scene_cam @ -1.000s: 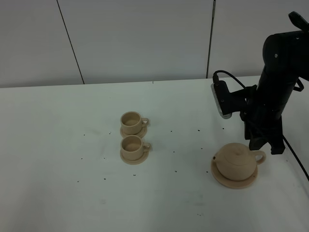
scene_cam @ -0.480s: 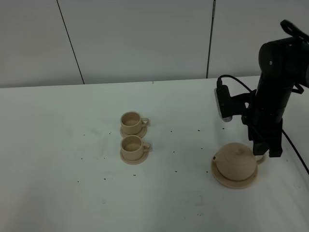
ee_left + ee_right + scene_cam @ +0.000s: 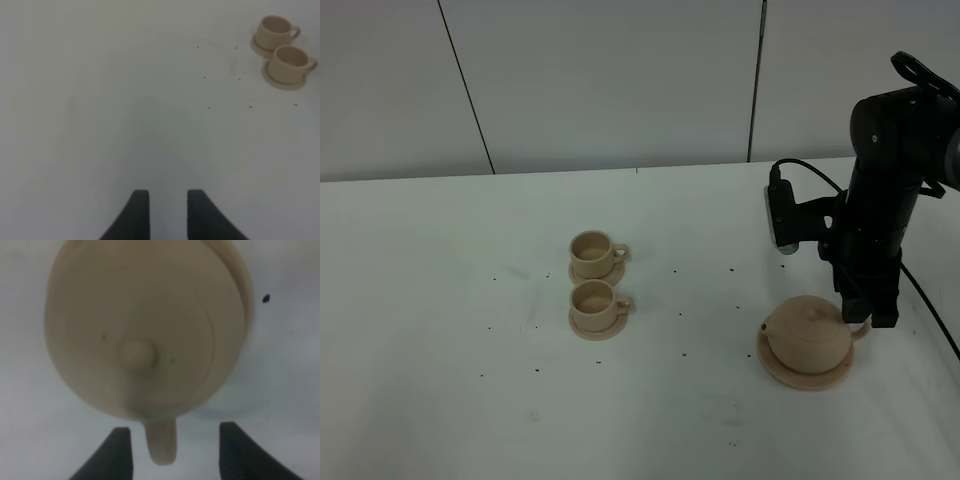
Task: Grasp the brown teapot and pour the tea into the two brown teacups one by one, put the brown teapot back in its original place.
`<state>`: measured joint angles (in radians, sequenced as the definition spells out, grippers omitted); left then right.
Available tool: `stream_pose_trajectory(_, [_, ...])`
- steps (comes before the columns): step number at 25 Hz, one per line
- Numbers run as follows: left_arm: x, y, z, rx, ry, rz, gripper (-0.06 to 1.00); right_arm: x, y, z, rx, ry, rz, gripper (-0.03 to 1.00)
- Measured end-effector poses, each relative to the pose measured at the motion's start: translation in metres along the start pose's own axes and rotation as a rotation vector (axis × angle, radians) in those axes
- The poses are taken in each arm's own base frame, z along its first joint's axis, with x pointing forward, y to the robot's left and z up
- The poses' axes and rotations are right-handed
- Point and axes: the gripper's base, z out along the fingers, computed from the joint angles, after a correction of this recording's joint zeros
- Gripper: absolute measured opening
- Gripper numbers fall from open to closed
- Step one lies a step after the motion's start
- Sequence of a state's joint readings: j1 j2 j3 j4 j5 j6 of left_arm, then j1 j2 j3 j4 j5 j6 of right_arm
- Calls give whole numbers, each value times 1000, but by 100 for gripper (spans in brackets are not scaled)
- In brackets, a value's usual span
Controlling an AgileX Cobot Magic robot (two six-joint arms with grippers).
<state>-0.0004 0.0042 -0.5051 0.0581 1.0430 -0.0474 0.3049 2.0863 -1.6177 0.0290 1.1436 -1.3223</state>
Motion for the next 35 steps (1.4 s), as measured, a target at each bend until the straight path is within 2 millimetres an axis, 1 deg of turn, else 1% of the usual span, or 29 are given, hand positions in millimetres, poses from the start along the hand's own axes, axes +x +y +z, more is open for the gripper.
stream_pose_trajectory(5, [0, 0, 0, 0, 0, 0, 26, 1, 2, 1, -19, 14, 29, 40])
stream_pose_trajectory(10, [0, 0, 0, 0, 0, 0, 26, 2, 2, 11, -58, 30, 59, 39])
stream_pose_trajectory(18, [0, 0, 0, 0, 0, 0, 26, 3, 1, 14, -50, 43, 84, 36])
stream_pose_trajectory(24, [0, 0, 0, 0, 0, -1, 26, 4, -2, 23, -53, 55, 100, 36])
stream_pose_trajectory(35, [0, 0, 0, 0, 0, -1, 26, 4, -3, 23, -43, 55, 99, 36])
